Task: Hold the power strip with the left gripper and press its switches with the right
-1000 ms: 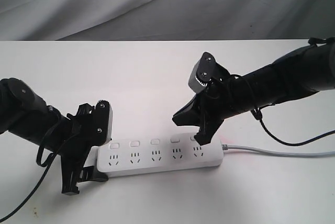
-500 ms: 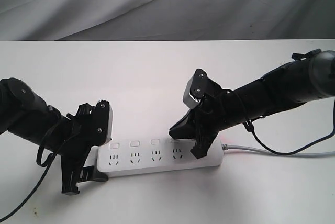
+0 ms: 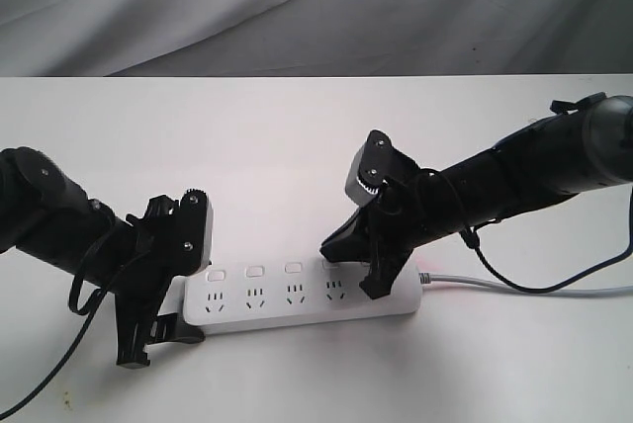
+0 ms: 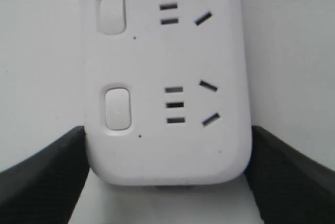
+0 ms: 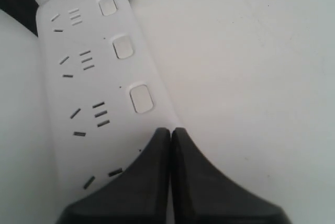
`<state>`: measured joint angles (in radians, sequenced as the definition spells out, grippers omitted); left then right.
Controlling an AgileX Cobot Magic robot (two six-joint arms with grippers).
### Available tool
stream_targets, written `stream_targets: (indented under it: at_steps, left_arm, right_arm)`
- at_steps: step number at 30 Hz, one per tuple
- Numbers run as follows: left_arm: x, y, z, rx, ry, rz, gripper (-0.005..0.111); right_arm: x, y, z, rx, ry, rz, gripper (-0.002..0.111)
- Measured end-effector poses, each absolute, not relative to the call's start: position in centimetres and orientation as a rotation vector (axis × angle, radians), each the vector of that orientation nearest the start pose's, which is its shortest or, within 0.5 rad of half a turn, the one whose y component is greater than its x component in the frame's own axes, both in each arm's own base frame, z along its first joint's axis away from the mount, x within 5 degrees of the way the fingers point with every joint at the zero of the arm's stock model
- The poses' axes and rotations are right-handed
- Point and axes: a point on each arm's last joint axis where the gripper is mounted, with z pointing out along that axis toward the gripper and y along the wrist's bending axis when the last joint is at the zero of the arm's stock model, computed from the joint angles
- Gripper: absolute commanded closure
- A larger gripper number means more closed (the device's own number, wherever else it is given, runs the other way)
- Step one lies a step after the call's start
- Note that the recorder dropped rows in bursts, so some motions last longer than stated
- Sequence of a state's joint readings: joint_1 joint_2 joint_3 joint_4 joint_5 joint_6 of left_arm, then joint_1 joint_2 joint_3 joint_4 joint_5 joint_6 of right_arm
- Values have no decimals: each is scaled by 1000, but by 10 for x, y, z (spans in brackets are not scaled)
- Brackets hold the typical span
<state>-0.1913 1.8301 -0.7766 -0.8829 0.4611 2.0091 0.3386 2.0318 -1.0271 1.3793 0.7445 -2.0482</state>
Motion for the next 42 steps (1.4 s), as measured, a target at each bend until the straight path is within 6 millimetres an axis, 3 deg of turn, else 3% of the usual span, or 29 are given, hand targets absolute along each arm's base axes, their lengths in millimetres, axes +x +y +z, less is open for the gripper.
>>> stream_targets:
  at_steps: [25,35,42]
  left_arm:
    - [284,-87,111,1771,2048,-231,52]
    - [284,-87,111,1772,2047,-236,52]
    - [284,-87,111,1772,2047,-236,52]
  right_arm:
    - [320,176,104,-1424,2036,819,108]
    - [311,197,98,-1466,2065,834,108]
    - [310,196,97,-1452,2109,833,108]
